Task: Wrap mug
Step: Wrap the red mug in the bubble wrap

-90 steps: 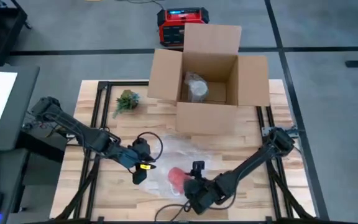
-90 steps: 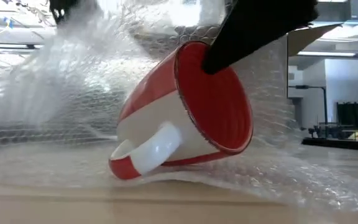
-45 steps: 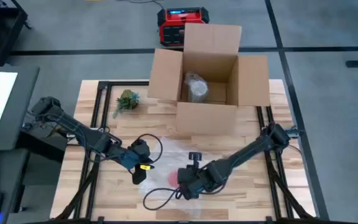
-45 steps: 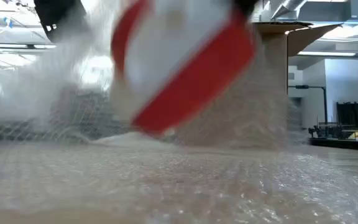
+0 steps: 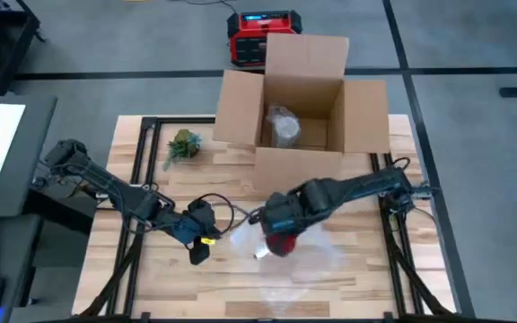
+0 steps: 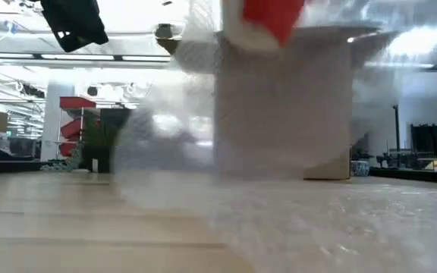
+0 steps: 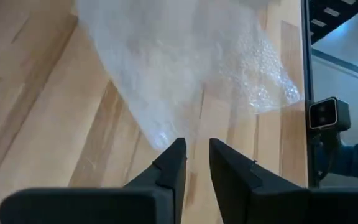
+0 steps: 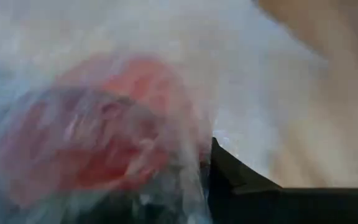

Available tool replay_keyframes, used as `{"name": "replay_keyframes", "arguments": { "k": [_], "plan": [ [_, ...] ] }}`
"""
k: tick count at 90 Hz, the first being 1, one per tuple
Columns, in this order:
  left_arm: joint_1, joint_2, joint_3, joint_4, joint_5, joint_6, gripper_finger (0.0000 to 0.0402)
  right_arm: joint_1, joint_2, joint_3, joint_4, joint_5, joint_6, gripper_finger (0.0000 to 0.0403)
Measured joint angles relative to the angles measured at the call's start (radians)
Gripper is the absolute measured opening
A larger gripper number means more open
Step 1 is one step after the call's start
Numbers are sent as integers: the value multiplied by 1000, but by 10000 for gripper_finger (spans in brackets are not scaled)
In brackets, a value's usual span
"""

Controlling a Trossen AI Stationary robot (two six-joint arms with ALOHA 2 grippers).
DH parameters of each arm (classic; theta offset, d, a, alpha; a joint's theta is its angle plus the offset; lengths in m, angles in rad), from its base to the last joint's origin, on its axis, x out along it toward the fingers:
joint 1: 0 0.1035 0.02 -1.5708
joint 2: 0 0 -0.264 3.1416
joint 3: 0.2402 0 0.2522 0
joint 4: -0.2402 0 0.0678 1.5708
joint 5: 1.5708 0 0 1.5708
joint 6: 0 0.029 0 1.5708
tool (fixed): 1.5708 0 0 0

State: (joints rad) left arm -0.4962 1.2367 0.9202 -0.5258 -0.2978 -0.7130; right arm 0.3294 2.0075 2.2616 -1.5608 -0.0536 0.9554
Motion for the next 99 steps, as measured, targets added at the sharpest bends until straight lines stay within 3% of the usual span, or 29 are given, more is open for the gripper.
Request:
{"name": "replay_keyframes", "arguments": {
  "k": [6, 16, 32, 43, 61, 82, 99],
  "plan": [
    [4, 7, -6, 29, -2, 9, 49, 6, -20, 1, -18, -94, 20, 1],
    [6, 9, -39, 76, -2, 14, 49, -7, -26, 1, -5, -150, 18, 1],
    [-13, 9, -96, 330, 133, 85, 49, -101, -24, -38, -4, -69, -10, 0],
    [-25, 58, -122, 482, 196, 95, 49, -166, -23, -80, 5, -76, -55, 0],
    [-44, 268, -124, 684, 177, 40, 35, -248, -23, -132, 66, -80, -73, 0],
    [-20, 548, -86, 954, 43, -74, 2, -267, -23, -224, 92, -105, -73, 0],
    [-4, 727, -7, 966, 124, -162, 0, -257, -23, -254, 101, -109, -66, 0]
  ]
}}
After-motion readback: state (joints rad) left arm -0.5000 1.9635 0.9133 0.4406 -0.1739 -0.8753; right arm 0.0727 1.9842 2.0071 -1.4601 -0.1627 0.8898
